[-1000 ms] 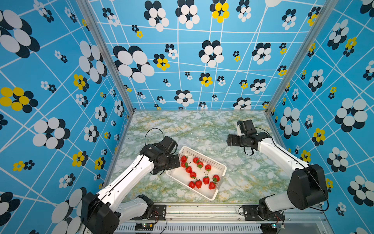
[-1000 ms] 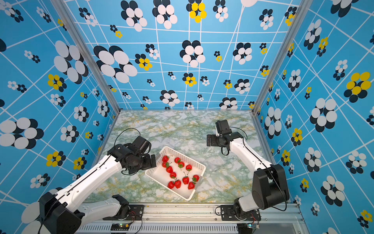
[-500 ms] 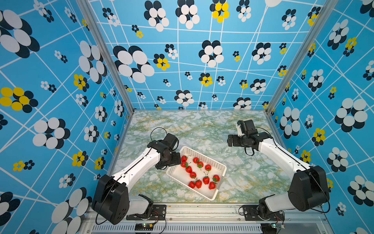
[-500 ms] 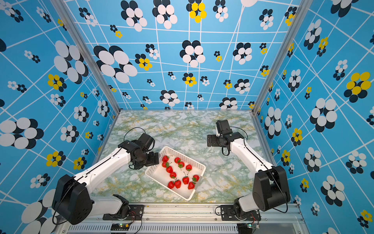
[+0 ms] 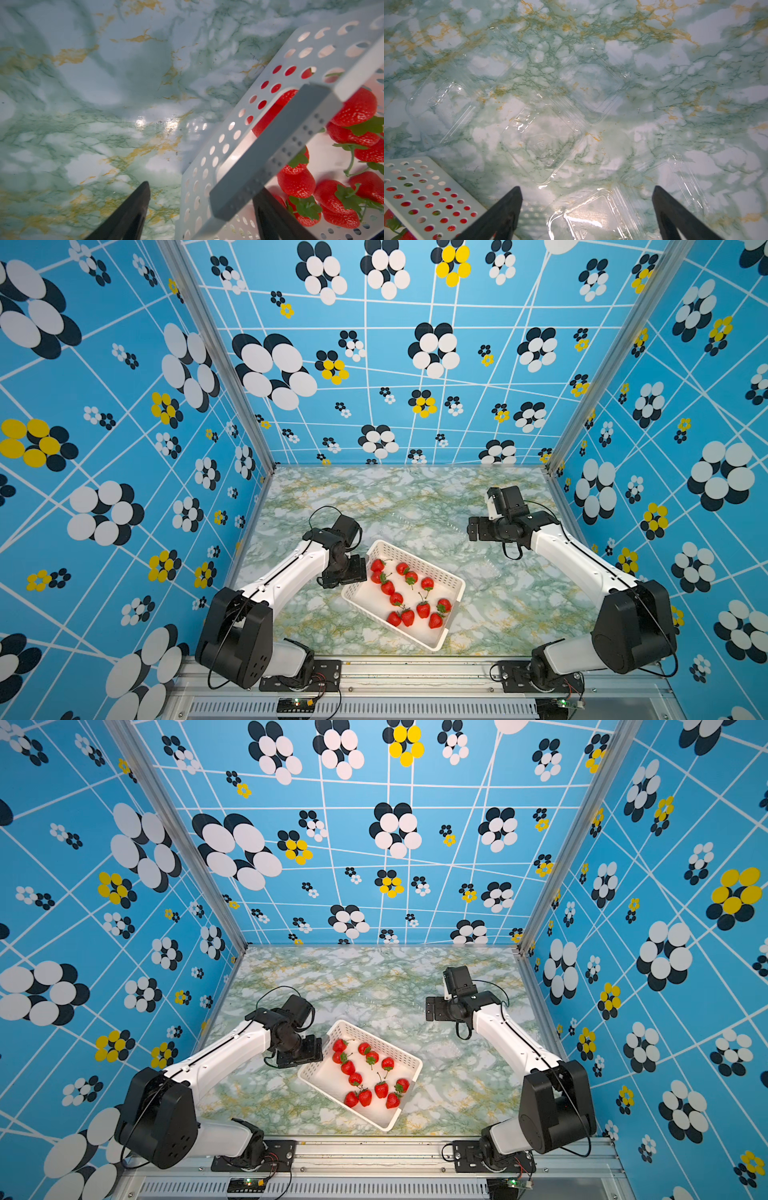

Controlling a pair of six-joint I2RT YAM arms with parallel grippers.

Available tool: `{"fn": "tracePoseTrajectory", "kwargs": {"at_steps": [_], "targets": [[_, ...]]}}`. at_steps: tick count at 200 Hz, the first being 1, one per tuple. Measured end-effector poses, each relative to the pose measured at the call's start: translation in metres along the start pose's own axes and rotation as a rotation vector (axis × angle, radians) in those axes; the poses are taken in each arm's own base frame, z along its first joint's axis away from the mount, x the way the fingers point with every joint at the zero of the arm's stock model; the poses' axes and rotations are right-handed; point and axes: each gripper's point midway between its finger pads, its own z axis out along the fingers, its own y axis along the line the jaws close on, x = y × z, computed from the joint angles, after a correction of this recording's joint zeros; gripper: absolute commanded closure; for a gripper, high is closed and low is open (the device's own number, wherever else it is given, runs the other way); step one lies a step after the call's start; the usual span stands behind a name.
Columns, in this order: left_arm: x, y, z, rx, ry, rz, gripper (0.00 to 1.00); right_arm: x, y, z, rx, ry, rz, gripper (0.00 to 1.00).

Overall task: Pack strawberries into containers
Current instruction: Move the basket to the center of the board.

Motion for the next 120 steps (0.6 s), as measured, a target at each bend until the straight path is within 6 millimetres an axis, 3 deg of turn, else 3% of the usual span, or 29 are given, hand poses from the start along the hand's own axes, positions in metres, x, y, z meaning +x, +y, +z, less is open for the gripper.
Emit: {"fn": "tracePoseTrajectory", "kwargs": {"at_steps": [57,120], "targets": [[-0.01,0.015,0.002,0.011,0.007,-0.013,0.36,0.001,-0.001,-0.003,0.002,-0.007,-0.011,0.01],[-0.03,0.039,0.004,-0.029,0.019,-0.045,0.39,0.004,-0.002,-0.005,0.001,-0.007,-0.011,0.01]]}}
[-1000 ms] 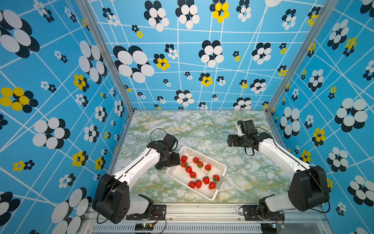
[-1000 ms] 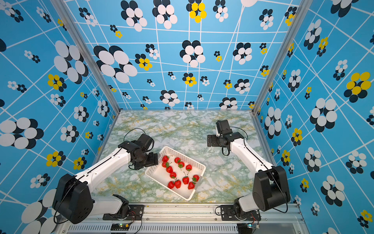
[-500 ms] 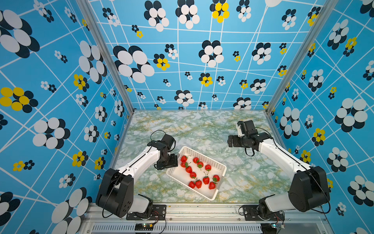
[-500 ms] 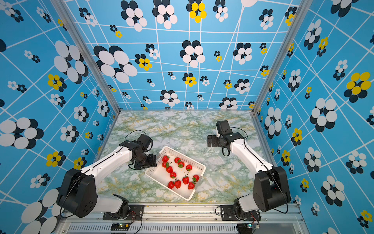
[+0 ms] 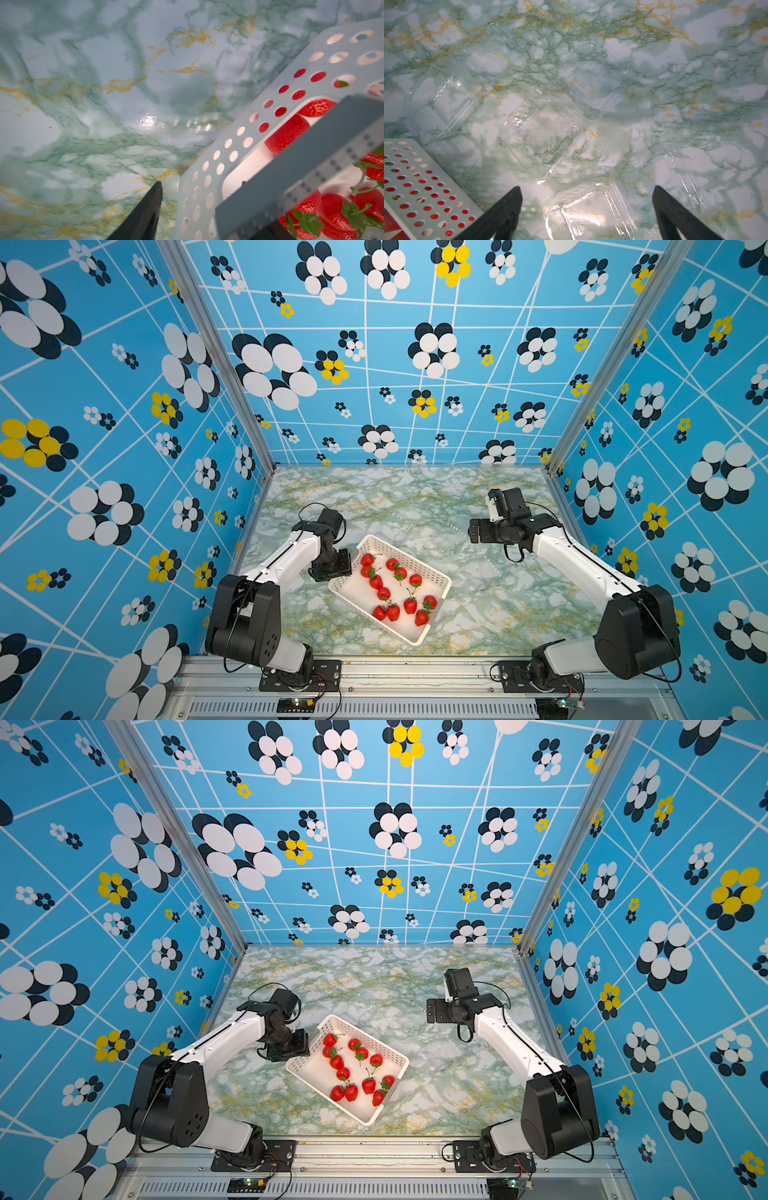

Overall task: Pack strawberries into containers
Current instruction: Move the basket to the center of the board.

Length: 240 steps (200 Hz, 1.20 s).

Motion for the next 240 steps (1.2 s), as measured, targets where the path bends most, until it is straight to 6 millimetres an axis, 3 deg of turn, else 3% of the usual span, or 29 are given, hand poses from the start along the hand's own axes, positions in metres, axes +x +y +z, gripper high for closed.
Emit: {"fn": "tracePoseTrajectory", "kwargs": {"at_steps": [68,117,154,205,240], "targets": [[-0.042,0.033,-0.005,-0.028,-0.029,-0.092,0.38,0.002,-0.001,-0.004,-0.002,-0.008,-0.003,0.01],[-0.057,0.059,-0.007,-0.026,-0.051,-0.189,0.36,-0.004,0.0,-0.014,-0.009,-0.039,-0.005,0.01],[-0.067,0.061,-0.002,-0.036,-0.044,-0.192,0.35,-0.004,0.0,-0.015,-0.011,-0.044,-0.005,0.01],[-0.099,0.065,-0.006,-0.081,-0.094,-0.144,0.34,-0.003,0.007,-0.015,-0.045,-0.036,-0.031,0.01],[-0.114,0.065,-0.01,-0.094,-0.12,-0.111,0.22,0.004,0.029,-0.012,-0.107,0.002,-0.1,0.01]]}}
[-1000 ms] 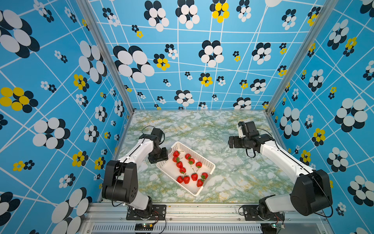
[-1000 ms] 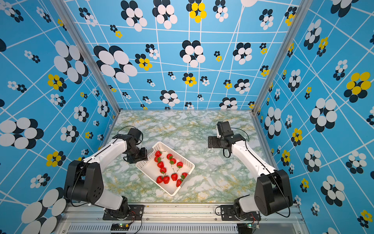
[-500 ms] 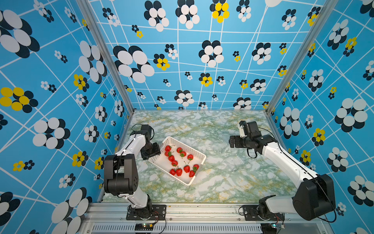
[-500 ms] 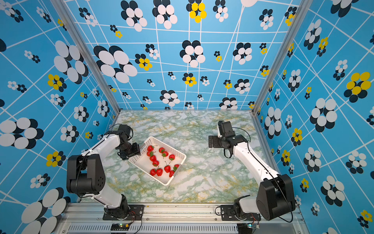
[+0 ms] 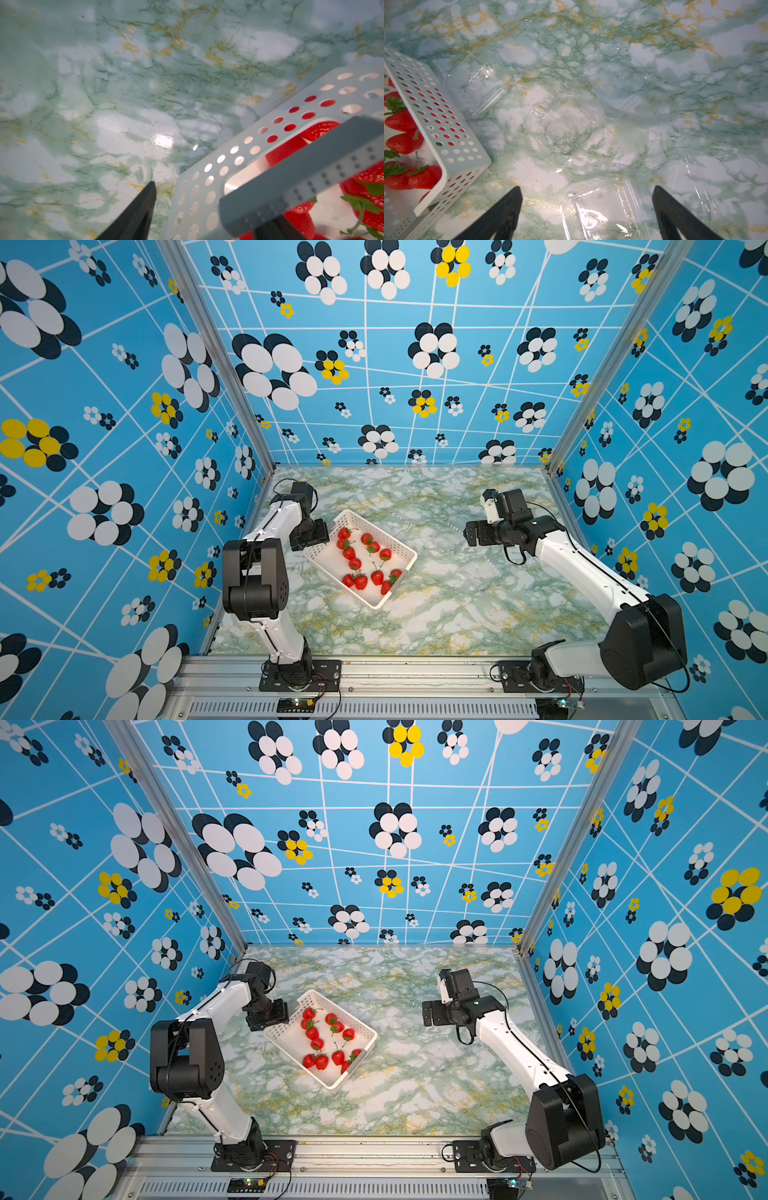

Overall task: Pack strawberries into containers
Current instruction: Move the basket to the center of the board, then pick up the strawberry from the basket.

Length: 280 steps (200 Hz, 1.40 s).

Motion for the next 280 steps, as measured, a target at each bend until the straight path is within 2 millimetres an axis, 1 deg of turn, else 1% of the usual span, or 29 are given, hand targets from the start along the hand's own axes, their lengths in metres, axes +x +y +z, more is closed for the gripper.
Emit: {"fn": "tracePoseTrajectory", "kwargs": {"at_steps": [22,43,59,74,87,103,117,126,134,141,152,165,187,208,225,259,280], "targets": [[-0.002,-0.001,-0.005,0.004,-0.018,0.011,0.18,0.002,0.026,0.008,-0.058,0.042,-0.068,0.03],[-0.006,-0.002,-0.016,0.013,-0.054,0.012,0.16,-0.001,0.058,0.013,-0.111,0.073,-0.149,0.05],[-0.01,-0.002,-0.026,0.014,-0.089,0.012,0.16,-0.008,0.081,0.013,-0.144,0.068,-0.197,0.08],[-0.015,-0.002,-0.036,0.018,-0.127,0.009,0.16,-0.015,0.1,0.008,-0.173,0.052,-0.237,0.12],[-0.019,-0.004,-0.047,0.03,-0.168,0.001,0.16,-0.021,0.114,0.002,-0.199,0.041,-0.262,0.18],[-0.025,-0.008,-0.069,0.058,-0.241,-0.01,0.16,-0.03,0.132,0.0,-0.226,0.033,-0.29,0.23],[-0.029,-0.016,-0.09,0.089,-0.312,-0.013,0.16,-0.035,0.151,0.003,-0.248,0.036,-0.311,0.25],[-0.03,-0.022,-0.103,0.11,-0.353,-0.012,0.16,-0.034,0.164,0.006,-0.263,0.046,-0.327,0.28],[-0.029,-0.029,-0.112,0.128,-0.381,-0.007,0.16,-0.03,0.176,0.01,-0.276,0.062,-0.339,0.29],[-0.028,-0.036,-0.119,0.147,-0.4,-0.002,0.16,-0.025,0.188,0.013,-0.286,0.08,-0.353,0.29],[-0.024,-0.046,-0.123,0.173,-0.411,0.008,0.15,-0.017,0.204,0.019,-0.299,0.107,-0.375,0.31],[-0.017,-0.057,-0.12,0.192,-0.404,0.021,0.15,-0.01,0.223,0.025,-0.31,0.135,-0.393,0.34],[-0.001,-0.071,-0.102,0.209,-0.353,0.043,0.15,-0.002,0.25,0.035,-0.321,0.168,-0.417,0.36],[0.013,-0.075,-0.085,0.217,-0.306,0.047,0.15,0.006,0.265,0.047,-0.315,0.199,-0.421,0.41],[0.019,-0.073,-0.075,0.215,-0.284,0.044,0.15,0.013,0.267,0.061,-0.295,0.229,-0.408,0.42],[0.025,-0.076,-0.064,0.24,-0.264,0.04,0.15,0.031,0.26,0.092,-0.231,0.306,-0.382,0.46],[0.027,-0.078,-0.057,0.249,-0.248,0.039,0.15,0.037,0.258,0.107,-0.202,0.337,-0.368,0.48]]}}
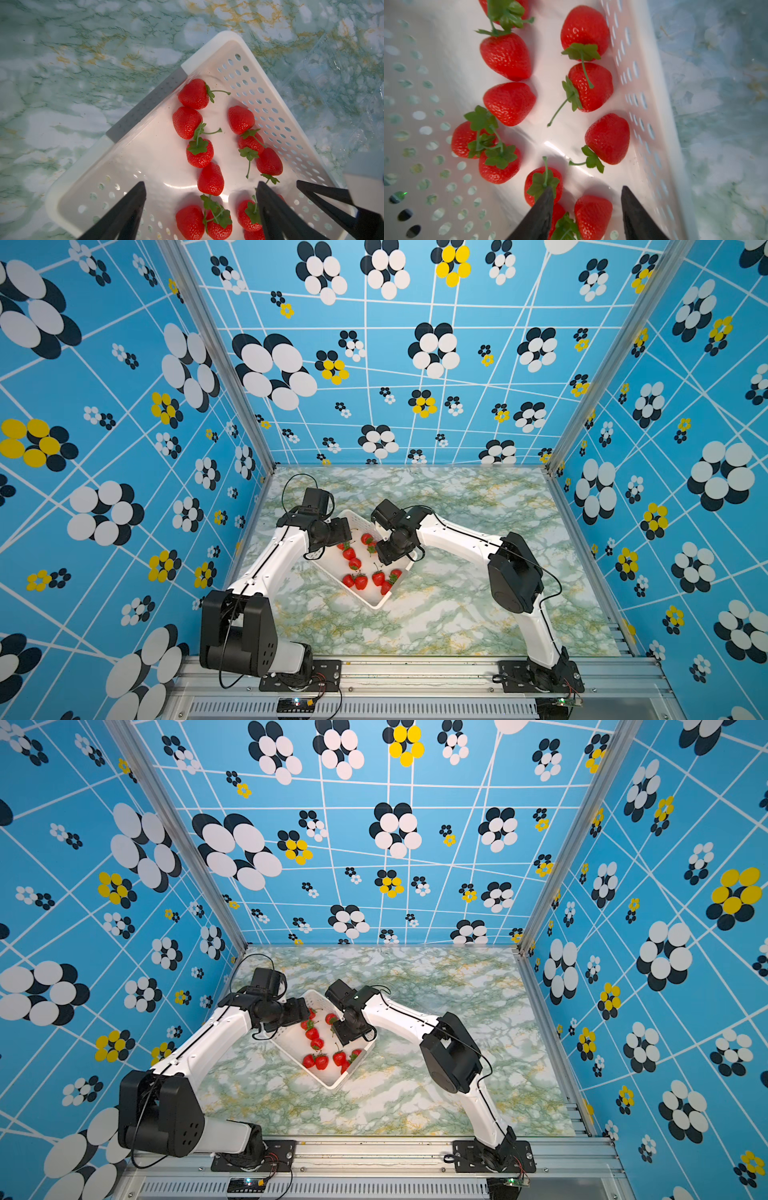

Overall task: Pack strawberries into containers
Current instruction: Pick up the strawberry from the basket.

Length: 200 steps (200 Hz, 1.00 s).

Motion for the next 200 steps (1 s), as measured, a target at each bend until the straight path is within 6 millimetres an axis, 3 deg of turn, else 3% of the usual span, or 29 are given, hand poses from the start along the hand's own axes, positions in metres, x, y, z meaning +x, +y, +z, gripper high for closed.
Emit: {"fn": "tracePoseTrajectory", "kwargs": {"at_steps": [24,116,200], "targets": [[0.004,0.001,0.006,0.003,0.01,-0.001,0.15,0.002,-0.004,0.013,0.023,0.02,0.014,0.48],[0.001,-0.002,0.009,0.022,0.001,0.002,0.16,-0.004,-0.017,0.028,0.109,0.02,0.042,0.49],[0.006,-0.001,0.017,0.022,0.028,0.003,0.16,-0.023,-0.027,0.029,0.173,-0.064,0.066,0.48]]}}
